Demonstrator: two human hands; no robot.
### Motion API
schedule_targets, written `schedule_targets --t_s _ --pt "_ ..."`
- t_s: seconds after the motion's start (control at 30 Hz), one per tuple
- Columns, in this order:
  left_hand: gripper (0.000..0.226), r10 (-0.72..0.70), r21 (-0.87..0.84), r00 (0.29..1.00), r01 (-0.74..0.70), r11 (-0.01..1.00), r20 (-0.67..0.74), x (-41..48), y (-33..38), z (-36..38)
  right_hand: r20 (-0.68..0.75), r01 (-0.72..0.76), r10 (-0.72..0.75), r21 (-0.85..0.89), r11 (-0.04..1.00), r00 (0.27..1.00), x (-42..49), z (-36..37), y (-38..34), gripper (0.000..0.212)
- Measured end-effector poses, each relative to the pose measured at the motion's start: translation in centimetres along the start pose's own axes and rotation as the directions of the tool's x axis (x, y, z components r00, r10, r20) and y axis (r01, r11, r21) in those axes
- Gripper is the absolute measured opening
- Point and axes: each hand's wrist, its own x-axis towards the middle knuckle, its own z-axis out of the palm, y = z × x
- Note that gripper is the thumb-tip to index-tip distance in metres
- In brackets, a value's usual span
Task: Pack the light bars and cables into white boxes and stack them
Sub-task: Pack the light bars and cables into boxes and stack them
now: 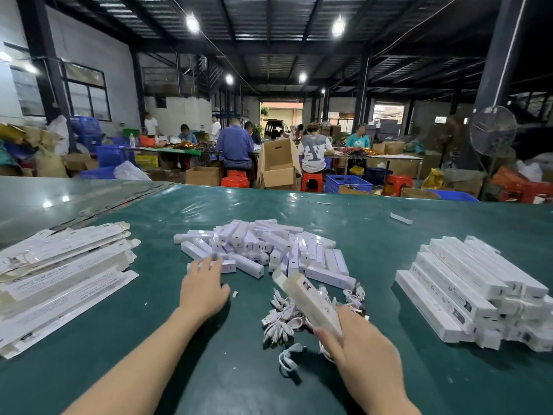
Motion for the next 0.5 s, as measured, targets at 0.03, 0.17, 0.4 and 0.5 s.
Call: schedule_targets --t_s 0.03,0.17,0.4,0.5 --pt "0.061 -0.011 0.036 1.0 0.01 0.999 0.021 1.0 -0.7 -0.1 0.049 0.027 -0.027 0.0 1.0 0.998 0.1 0.2 0.0 0.054" --pt "0.068 -0.096 0.014 0.979 0.095 0.995 0.179 3.8 -3.2 0.4 0.021 0.197 -0.199 0.081 0.977 0.98 -0.2 -0.3 -0.8 0.029" --pt "0.047 -0.158 0.243 0.975 0.118 0.963 0.154 2.8 -4.0 0.7 0.126 0.46 -0.465 0.068 0.885 0.876 -0.3 0.1 -3.0 0.036" --pt "0.025 -0.12 0.0 0.993 0.12 0.993 -0.001 0.7 -3.5 0.5 0.107 0.252 -0.248 -0.02 0.968 0.963 0.0 0.8 -1.5 0.036"
